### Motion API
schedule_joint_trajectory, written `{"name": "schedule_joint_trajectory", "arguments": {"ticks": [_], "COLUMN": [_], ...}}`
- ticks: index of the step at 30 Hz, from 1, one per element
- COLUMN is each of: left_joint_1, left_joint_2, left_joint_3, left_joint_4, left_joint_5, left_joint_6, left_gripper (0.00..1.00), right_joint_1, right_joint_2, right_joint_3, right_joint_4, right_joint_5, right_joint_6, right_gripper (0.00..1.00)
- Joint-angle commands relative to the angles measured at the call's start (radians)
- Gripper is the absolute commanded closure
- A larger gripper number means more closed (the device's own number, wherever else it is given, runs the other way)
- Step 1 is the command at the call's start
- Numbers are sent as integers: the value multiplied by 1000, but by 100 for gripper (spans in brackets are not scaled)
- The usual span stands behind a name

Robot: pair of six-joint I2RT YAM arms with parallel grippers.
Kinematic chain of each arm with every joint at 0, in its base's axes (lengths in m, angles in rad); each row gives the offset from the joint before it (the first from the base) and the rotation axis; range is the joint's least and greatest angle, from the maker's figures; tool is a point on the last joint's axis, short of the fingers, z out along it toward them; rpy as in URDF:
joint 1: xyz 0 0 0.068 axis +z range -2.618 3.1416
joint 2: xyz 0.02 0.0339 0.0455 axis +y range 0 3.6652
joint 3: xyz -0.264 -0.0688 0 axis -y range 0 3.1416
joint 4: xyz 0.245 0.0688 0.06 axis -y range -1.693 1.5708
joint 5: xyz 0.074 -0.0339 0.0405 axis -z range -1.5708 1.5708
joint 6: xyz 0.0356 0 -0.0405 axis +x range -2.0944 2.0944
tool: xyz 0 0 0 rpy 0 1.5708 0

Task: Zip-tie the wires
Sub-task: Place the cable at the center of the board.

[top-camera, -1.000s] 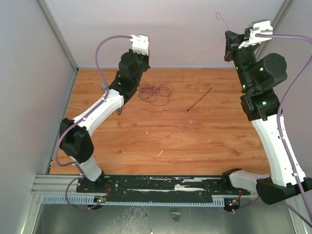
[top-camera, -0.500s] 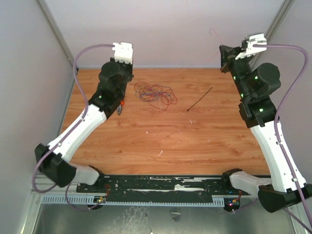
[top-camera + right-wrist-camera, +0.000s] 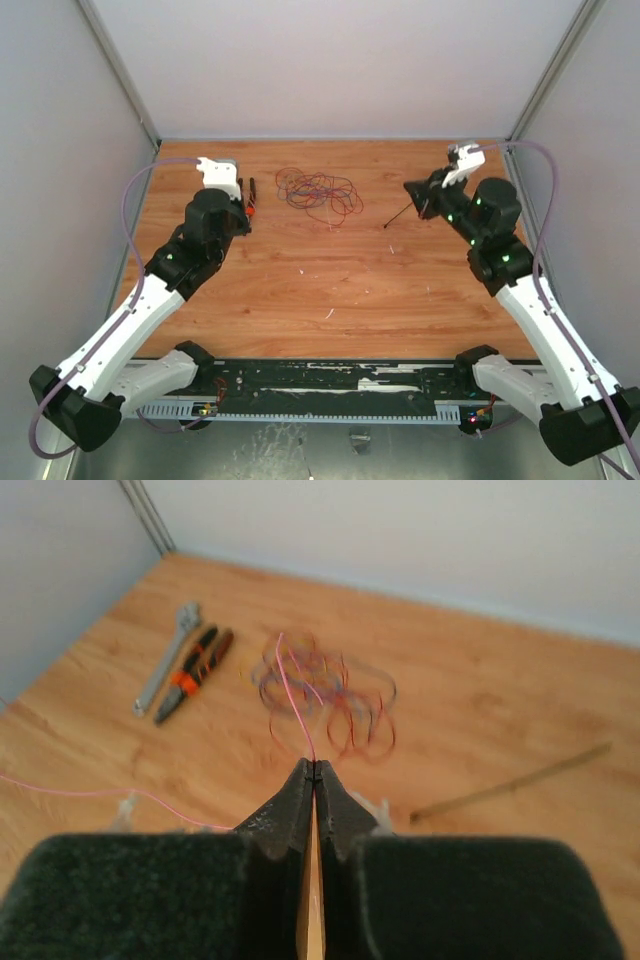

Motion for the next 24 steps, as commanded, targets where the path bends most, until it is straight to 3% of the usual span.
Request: {"name": "schedule_joint_trajectory", "arguments": {"ticks": [1, 8, 13, 19, 24], "left_joint_1": [1, 1, -15, -37, -40], "left_joint_2": [-50, -66, 115, 293, 360], "left_joint_3": [-44, -23, -48, -62, -58], "left_joint_4": [-211, -290, -289, -297, -277], "left_joint_5": [-2, 63, 209, 180, 167], "left_joint_6": [-148, -192, -184, -177, -157], "left_gripper": [94, 94, 95, 98, 96], "right_joint_1": [6, 6, 5, -17, -107], "right_joint_2": [-105, -202, -231, -214, -189], "right_joint_3": [-128, -321, -434, -501, -532], "right_joint_4": [-60, -82, -17, -3, 9], "right_joint_5": [66, 112, 126, 290, 425], "right_joint_6": [52, 103, 145, 167, 161], "right_gripper": [100, 100, 100, 100, 100]}}
